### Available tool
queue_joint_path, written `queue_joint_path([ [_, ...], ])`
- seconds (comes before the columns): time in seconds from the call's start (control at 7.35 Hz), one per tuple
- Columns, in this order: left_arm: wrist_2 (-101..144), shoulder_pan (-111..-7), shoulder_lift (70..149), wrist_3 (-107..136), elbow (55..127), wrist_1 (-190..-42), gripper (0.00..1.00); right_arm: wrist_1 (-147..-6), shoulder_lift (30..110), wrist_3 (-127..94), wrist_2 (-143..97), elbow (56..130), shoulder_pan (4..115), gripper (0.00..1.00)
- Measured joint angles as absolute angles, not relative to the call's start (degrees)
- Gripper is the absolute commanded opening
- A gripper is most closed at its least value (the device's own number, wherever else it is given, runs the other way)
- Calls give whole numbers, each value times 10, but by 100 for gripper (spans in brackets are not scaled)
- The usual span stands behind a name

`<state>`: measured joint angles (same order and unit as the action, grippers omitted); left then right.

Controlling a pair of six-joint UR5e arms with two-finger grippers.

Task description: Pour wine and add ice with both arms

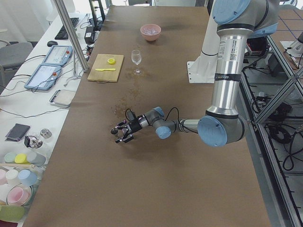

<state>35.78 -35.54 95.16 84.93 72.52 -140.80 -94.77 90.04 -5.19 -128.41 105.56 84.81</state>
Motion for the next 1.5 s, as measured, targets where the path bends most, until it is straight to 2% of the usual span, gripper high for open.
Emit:
queue_joint_path([
  [0.41,358,-355,952,850,719,-1420,59,-948,899,-53,-1284,1056,848,100],
  [1.09,359,-346,952,849,717,-1420,57,-948,899,-52,-1284,1056,848,100],
  [1.5,359,-343,953,849,716,-1420,42,-948,899,-52,-1284,1055,848,100],
])
